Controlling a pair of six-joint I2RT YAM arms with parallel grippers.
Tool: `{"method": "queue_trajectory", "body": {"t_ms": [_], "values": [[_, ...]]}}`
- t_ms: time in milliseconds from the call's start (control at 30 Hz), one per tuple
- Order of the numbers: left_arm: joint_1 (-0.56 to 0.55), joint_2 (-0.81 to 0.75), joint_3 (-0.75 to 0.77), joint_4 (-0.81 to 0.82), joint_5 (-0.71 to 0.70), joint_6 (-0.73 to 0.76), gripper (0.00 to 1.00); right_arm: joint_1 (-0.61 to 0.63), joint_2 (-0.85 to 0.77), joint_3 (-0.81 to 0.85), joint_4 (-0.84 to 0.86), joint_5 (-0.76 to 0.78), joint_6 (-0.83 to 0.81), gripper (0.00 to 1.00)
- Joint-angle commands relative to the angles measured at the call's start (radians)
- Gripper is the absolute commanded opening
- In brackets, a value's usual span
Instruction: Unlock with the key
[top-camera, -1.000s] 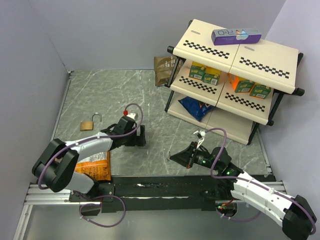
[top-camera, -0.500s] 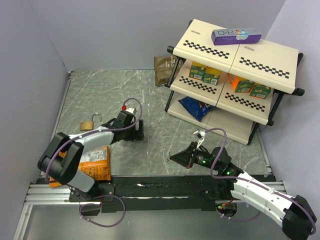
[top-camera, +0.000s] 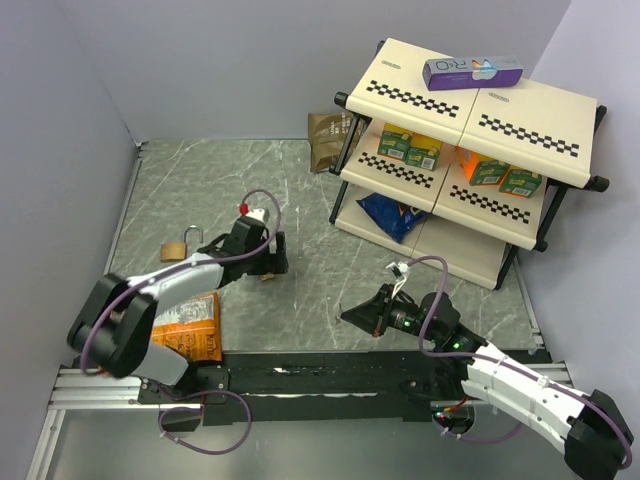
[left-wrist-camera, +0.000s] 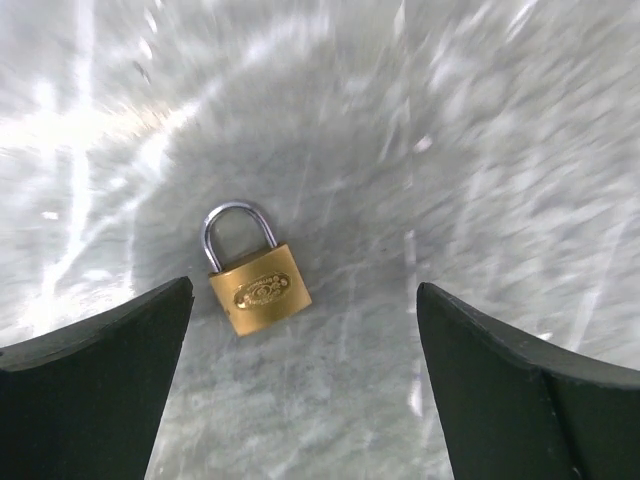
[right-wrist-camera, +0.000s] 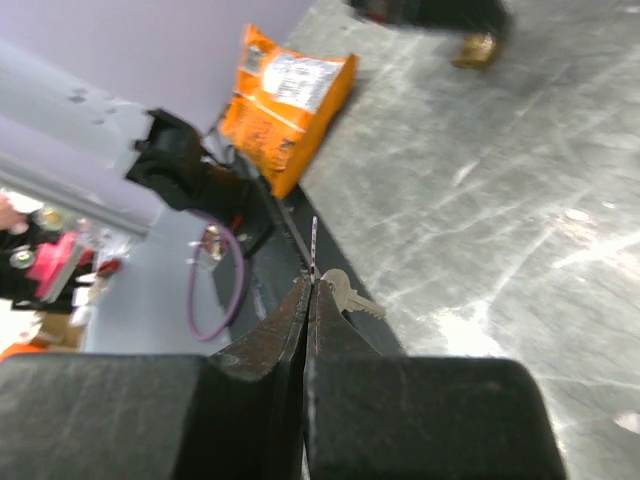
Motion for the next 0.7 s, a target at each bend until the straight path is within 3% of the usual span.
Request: {"method": "queue_trajectory", "body": {"t_ms": [0, 100, 200, 400, 667], "values": [[-0.037, -0.167, 0.018, 0.011, -0.1, -0.075, 0.99, 0.005, 0.03, 0.08, -0.096, 0.061, -0.096, 0.0], [-0.128, -0.267, 0.047, 0.013, -0.135, -0.132, 0.99, 0.034, 0.069, 0.146, -0.174, 0.144, -0.169, 0.0], [-0.214, -0.279, 0.085, 0.026, -0.085, -0.204, 0.97, 0.07, 0.124, 0.217, -0.243, 0.268, -0.23, 0.0], [-0.341, -0.21, 0.107, 0.075, 0.012, -0.333, 0.93, 0.264, 0.272, 0.37, -0.354, 0.691, -0.302, 0.0], [-0.415, -0.134, 0.121, 0.08, 0.004, -0.373, 0.9, 0.36, 0.405, 0.461, -0.389, 0.923, -0.276, 0.0]]}}
